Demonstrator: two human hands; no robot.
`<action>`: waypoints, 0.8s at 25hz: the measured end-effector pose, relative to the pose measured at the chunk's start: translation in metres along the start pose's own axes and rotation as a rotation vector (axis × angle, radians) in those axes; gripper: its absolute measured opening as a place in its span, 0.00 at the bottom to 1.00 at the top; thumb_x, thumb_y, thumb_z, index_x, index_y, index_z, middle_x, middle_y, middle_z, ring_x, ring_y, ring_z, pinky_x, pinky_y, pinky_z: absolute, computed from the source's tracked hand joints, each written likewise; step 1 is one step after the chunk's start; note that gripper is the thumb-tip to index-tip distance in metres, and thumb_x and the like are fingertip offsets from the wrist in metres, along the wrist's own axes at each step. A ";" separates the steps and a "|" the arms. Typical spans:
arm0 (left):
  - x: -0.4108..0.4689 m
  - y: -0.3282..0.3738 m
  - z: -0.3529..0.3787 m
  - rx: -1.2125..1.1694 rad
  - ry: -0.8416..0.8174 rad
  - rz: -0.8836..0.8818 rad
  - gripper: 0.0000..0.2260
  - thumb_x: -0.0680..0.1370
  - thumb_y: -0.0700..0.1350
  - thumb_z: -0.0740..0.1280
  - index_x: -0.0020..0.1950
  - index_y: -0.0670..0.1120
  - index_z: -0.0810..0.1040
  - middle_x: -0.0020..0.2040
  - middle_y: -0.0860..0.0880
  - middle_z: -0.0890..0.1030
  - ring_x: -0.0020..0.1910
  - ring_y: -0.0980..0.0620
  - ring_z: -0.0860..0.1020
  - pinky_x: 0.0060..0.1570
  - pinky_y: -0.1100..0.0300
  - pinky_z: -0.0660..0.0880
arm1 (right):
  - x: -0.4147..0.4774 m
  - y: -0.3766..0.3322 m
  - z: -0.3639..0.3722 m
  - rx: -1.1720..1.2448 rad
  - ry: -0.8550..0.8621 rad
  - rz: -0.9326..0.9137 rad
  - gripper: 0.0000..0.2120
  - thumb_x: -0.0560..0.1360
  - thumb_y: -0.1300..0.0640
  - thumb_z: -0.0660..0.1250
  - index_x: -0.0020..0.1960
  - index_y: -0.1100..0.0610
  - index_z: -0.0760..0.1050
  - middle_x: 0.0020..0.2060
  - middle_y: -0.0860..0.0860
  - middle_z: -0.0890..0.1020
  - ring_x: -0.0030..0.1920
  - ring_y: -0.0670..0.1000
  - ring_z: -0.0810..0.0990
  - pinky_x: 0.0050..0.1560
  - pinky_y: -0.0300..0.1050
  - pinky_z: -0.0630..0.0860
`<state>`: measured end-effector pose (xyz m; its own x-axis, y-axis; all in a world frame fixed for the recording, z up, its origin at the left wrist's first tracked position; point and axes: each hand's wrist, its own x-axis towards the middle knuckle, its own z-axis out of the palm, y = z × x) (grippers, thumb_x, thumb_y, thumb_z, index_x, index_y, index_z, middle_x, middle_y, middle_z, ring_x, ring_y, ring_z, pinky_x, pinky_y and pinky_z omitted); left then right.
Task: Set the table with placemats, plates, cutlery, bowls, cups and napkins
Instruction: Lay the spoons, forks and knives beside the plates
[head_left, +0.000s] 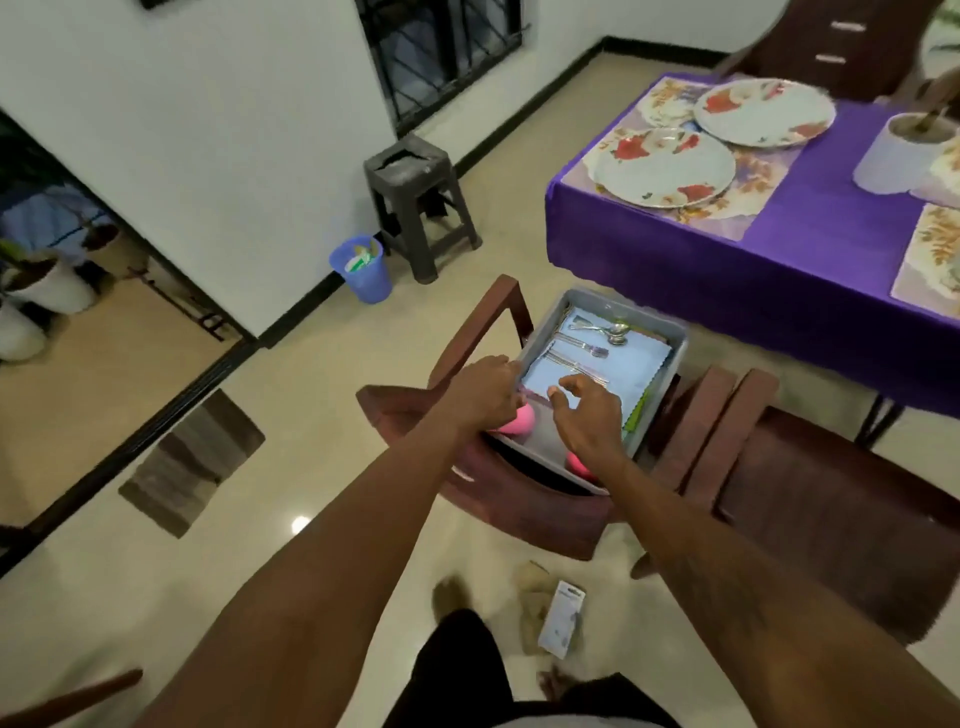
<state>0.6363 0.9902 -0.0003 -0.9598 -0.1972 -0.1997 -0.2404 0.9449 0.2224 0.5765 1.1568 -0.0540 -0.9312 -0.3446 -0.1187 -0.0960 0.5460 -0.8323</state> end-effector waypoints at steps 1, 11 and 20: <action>0.023 -0.010 0.007 -0.003 -0.011 0.014 0.20 0.79 0.51 0.69 0.67 0.43 0.77 0.61 0.42 0.81 0.62 0.40 0.78 0.58 0.46 0.76 | 0.014 0.005 0.011 -0.010 0.023 0.046 0.16 0.79 0.49 0.70 0.62 0.57 0.82 0.59 0.53 0.85 0.61 0.54 0.82 0.61 0.43 0.72; 0.287 -0.084 0.173 0.056 -0.205 0.285 0.06 0.81 0.43 0.67 0.49 0.42 0.81 0.48 0.43 0.83 0.50 0.42 0.81 0.39 0.56 0.67 | 0.179 0.120 0.132 0.112 0.315 0.616 0.14 0.78 0.54 0.71 0.60 0.59 0.83 0.55 0.54 0.87 0.58 0.56 0.83 0.59 0.43 0.72; 0.412 -0.084 0.312 0.240 -0.268 0.519 0.18 0.77 0.35 0.67 0.68 0.39 0.74 0.64 0.38 0.76 0.64 0.38 0.75 0.61 0.46 0.77 | 0.255 0.200 0.182 0.228 0.520 0.704 0.07 0.77 0.56 0.73 0.52 0.58 0.85 0.46 0.52 0.87 0.47 0.51 0.83 0.52 0.41 0.76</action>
<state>0.3060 0.9113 -0.3986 -0.8657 0.3454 -0.3624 0.3158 0.9384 0.1402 0.3838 1.0394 -0.3493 -0.7949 0.4307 -0.4273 0.5765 0.3168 -0.7532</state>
